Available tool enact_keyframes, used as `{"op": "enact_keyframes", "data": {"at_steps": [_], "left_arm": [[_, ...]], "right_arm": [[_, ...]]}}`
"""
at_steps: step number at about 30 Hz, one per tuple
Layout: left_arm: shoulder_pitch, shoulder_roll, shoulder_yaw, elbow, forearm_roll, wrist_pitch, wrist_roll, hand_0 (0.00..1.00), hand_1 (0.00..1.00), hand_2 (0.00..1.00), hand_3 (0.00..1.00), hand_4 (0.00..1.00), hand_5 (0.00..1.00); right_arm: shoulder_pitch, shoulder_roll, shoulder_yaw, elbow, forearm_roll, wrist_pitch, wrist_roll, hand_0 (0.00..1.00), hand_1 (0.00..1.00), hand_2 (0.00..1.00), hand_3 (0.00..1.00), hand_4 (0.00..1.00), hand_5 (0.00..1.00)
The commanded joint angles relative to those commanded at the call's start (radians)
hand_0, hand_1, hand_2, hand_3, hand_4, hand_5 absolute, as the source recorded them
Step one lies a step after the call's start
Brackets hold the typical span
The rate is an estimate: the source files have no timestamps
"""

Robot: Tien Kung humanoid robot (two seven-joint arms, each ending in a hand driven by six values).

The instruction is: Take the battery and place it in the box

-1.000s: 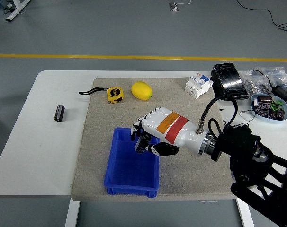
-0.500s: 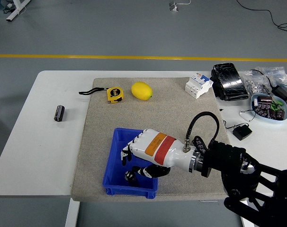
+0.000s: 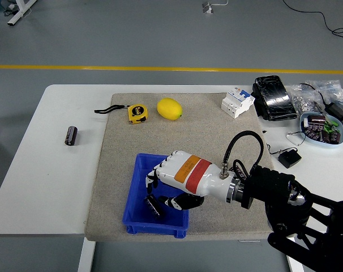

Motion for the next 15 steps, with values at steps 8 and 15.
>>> {"op": "enact_keyframes", "data": {"at_steps": [8, 15], "left_arm": [[0.004, 0.0, -0.004, 0.0, 0.006, -0.001, 0.003, 0.677, 0.628, 0.652, 0.646, 0.663, 0.679], [0.006, 0.0, -0.006, -0.001, 0.008, -0.002, 0.006, 0.677, 0.628, 0.654, 0.645, 0.663, 0.681]], "right_arm": [[0.01, -0.024, 0.048, -0.071, -0.021, 0.007, -0.004, 0.509, 0.593, 0.709, 0.663, 0.825, 0.189], [0.024, -0.073, 0.051, -0.157, -0.047, 0.009, 0.004, 0.573, 0.643, 0.755, 0.739, 0.864, 0.202]]}}
